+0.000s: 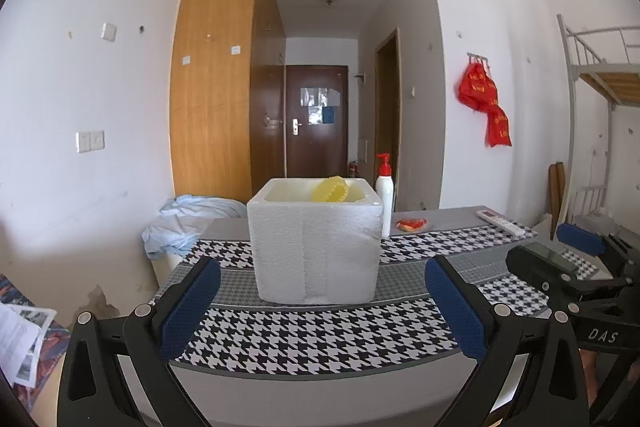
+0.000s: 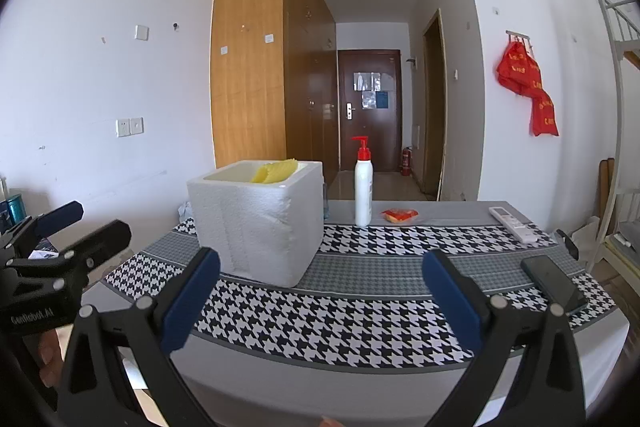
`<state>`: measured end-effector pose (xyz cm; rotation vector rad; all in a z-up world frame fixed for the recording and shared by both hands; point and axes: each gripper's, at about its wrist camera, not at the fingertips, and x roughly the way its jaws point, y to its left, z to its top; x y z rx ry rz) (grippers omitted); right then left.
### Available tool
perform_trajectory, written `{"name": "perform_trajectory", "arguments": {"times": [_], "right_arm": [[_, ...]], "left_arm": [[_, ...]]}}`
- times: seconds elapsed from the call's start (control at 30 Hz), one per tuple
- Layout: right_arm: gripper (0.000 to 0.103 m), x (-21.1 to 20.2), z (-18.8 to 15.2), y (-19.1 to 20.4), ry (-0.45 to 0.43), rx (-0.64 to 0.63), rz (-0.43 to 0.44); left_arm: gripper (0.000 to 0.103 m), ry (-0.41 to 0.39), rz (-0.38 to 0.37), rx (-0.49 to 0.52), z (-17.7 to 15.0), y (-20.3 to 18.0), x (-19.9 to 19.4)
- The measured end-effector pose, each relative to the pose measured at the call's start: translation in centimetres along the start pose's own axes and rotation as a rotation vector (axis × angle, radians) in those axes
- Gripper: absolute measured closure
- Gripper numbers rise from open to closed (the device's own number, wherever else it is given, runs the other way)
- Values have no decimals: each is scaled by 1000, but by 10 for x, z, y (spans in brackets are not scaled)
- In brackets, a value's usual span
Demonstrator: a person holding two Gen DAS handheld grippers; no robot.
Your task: Organize soft objects
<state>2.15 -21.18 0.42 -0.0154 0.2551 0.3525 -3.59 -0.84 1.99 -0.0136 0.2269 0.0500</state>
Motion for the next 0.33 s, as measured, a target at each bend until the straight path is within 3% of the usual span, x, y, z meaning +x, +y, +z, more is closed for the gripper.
{"name": "perform_trajectory", "arguments": {"times": [0.33], "right_arm": [[1,0,0,0,0,1,2]], "left_arm": [[1,-1,-1,9,1,-1,-1]]}}
